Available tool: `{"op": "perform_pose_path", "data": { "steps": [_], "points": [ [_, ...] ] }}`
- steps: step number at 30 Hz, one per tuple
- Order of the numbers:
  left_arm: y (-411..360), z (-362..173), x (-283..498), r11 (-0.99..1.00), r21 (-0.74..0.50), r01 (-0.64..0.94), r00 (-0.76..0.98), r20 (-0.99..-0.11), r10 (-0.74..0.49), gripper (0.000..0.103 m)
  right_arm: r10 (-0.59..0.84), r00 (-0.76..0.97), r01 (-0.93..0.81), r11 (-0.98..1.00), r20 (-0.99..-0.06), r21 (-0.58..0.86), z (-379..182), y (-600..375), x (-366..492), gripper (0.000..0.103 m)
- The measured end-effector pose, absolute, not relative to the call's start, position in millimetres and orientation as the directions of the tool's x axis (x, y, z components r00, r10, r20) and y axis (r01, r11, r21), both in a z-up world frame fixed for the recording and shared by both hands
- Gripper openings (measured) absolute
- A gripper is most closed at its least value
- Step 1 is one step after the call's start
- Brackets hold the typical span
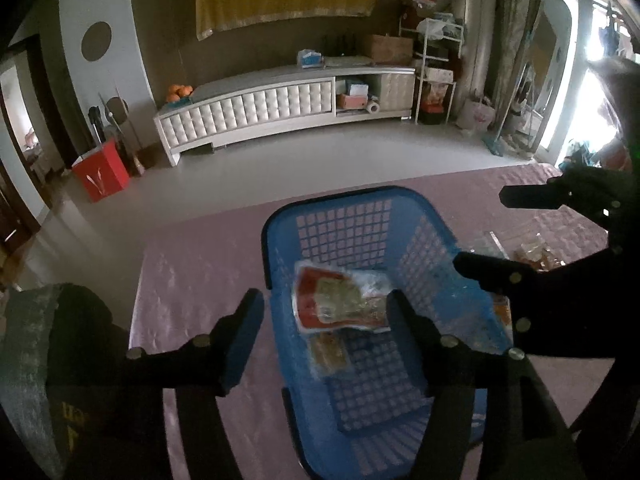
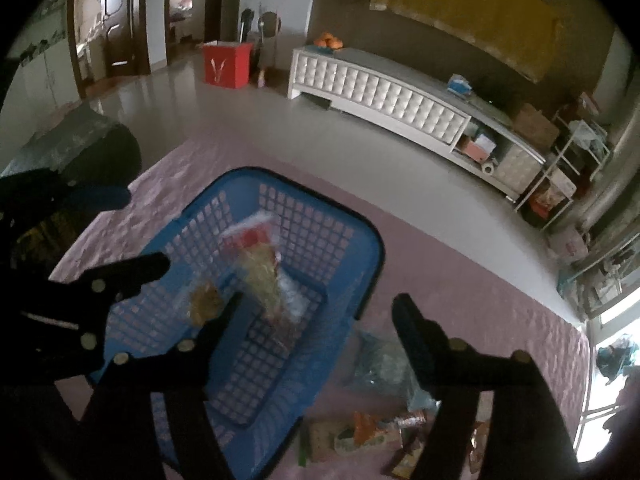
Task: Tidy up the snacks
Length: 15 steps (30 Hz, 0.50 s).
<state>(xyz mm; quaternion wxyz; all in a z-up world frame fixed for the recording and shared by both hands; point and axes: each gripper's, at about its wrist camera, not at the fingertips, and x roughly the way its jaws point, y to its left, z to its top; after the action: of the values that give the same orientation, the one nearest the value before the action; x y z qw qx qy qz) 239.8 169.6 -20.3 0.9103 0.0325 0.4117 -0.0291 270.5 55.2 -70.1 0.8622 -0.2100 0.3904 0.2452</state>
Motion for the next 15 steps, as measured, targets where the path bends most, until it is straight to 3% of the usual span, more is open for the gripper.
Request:
{"op": "perform_pose_path", "data": {
  "steps": [15],
  "points": [
    [105.7, 27.6, 200.5, 0.989, 0.057, 0.14, 0.699, -0.713, -0.057, 0.073, 0.254, 0.627, -0.485, 0.867, -0.737, -0.115, -20.3, -37.0, 232.7, 0.077]
  ]
}}
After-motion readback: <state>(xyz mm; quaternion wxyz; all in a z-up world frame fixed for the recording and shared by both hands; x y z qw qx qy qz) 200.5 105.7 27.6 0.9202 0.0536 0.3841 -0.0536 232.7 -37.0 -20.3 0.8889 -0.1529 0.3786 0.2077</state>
